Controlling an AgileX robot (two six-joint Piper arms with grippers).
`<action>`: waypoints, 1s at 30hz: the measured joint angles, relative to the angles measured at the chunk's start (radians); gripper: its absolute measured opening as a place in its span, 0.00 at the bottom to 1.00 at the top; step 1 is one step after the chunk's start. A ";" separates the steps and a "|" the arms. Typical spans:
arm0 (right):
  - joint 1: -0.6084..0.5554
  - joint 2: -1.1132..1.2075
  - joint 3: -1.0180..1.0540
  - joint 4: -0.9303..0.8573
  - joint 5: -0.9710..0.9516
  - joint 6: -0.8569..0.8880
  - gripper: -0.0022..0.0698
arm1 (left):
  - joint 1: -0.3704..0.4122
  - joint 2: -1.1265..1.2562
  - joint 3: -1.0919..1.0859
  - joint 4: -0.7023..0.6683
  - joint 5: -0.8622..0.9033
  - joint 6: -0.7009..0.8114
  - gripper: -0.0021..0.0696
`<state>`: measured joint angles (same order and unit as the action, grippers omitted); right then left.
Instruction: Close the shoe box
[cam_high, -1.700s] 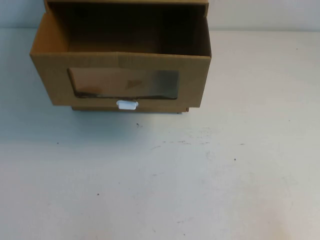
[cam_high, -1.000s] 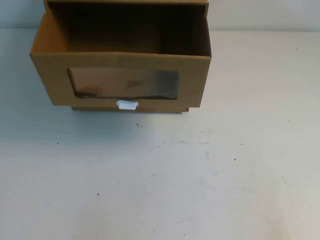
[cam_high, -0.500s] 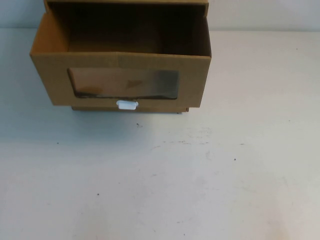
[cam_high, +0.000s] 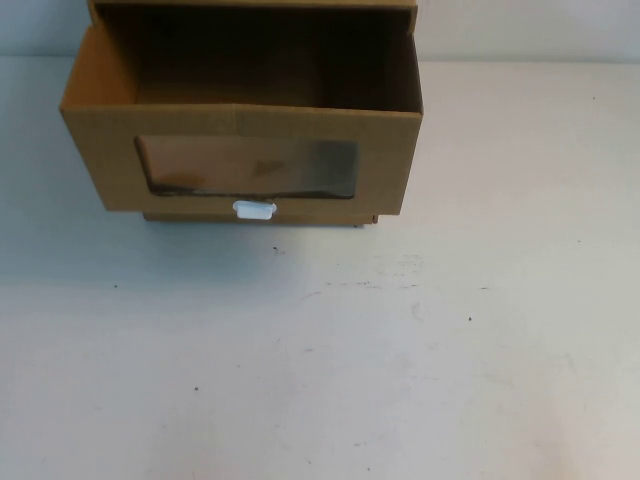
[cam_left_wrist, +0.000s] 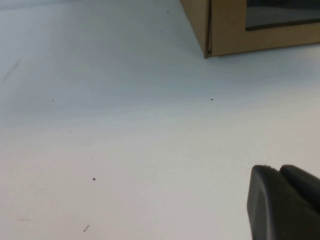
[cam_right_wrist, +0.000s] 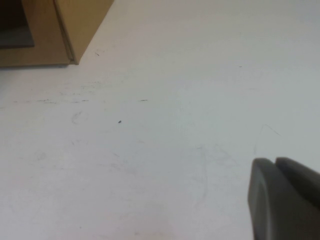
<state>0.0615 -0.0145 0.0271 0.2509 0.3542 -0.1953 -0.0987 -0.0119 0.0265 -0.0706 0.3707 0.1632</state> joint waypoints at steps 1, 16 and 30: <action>0.000 0.000 0.000 0.000 0.000 0.000 0.01 | 0.000 0.000 0.000 0.000 0.000 0.000 0.03; 0.000 0.000 0.000 0.000 0.000 0.000 0.01 | 0.000 0.000 0.000 0.000 0.000 0.000 0.03; 0.000 0.000 0.000 0.000 -0.012 0.000 0.01 | 0.000 0.000 0.000 0.000 0.000 0.000 0.03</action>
<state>0.0615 -0.0145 0.0271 0.2509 0.3423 -0.1953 -0.0987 -0.0119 0.0265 -0.0706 0.3707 0.1632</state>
